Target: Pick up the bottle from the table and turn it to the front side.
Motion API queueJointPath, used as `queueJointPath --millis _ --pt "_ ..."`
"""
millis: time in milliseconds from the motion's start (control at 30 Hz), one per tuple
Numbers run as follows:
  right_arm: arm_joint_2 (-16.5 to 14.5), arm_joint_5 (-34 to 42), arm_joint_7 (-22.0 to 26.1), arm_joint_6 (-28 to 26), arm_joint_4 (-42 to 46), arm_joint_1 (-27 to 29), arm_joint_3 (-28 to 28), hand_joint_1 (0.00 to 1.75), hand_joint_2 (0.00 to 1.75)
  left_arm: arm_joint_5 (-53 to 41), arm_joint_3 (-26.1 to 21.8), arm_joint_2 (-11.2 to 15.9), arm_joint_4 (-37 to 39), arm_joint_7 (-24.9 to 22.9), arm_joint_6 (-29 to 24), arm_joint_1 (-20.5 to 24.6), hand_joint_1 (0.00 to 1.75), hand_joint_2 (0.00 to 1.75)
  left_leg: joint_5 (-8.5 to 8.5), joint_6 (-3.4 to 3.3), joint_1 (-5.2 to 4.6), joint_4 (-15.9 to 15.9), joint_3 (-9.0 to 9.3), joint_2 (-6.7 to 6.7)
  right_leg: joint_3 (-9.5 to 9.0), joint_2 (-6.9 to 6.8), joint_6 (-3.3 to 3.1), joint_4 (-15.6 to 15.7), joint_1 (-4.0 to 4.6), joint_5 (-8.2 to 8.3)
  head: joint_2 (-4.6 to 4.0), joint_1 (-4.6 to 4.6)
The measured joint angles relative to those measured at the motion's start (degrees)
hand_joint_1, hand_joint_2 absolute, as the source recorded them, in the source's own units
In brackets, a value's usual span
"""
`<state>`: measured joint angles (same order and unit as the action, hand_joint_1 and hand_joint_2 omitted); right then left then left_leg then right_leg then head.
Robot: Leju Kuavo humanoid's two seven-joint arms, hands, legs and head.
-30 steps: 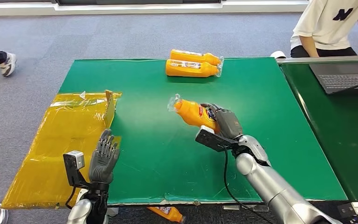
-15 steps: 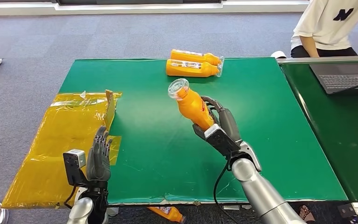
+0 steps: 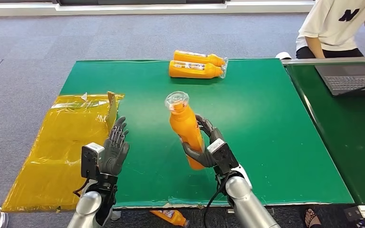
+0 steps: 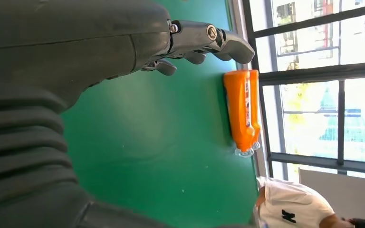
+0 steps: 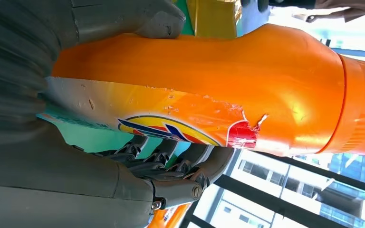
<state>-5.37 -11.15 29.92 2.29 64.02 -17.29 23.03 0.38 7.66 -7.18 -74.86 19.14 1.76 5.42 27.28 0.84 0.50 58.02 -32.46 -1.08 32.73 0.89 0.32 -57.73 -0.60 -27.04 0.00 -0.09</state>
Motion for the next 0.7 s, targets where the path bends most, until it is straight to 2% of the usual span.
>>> queueJointPath --millis 333,700 --pt "-3.10 0.11 -0.90 3.38 -2.19 0.08 -0.21 1.75 1.75 -2.89 2.91 2.17 1.36 -3.43 1.50 8.56 0.00 1.75 -0.04 0.03 0.00 0.00 0.00 0.00 0.00 0.01 -0.04 -0.02 0.02 0.04 0.00 0.00" --pt "-4.83 -1.56 -1.38 3.93 -4.95 -0.32 -0.21 1.75 1.75 -4.59 4.62 4.84 1.45 -5.52 0.64 11.71 0.00 1.75 -0.04 0.04 0.00 0.00 -0.03 0.05 0.03 0.02 -0.07 -0.02 0.05 0.05 -0.01 0.00"
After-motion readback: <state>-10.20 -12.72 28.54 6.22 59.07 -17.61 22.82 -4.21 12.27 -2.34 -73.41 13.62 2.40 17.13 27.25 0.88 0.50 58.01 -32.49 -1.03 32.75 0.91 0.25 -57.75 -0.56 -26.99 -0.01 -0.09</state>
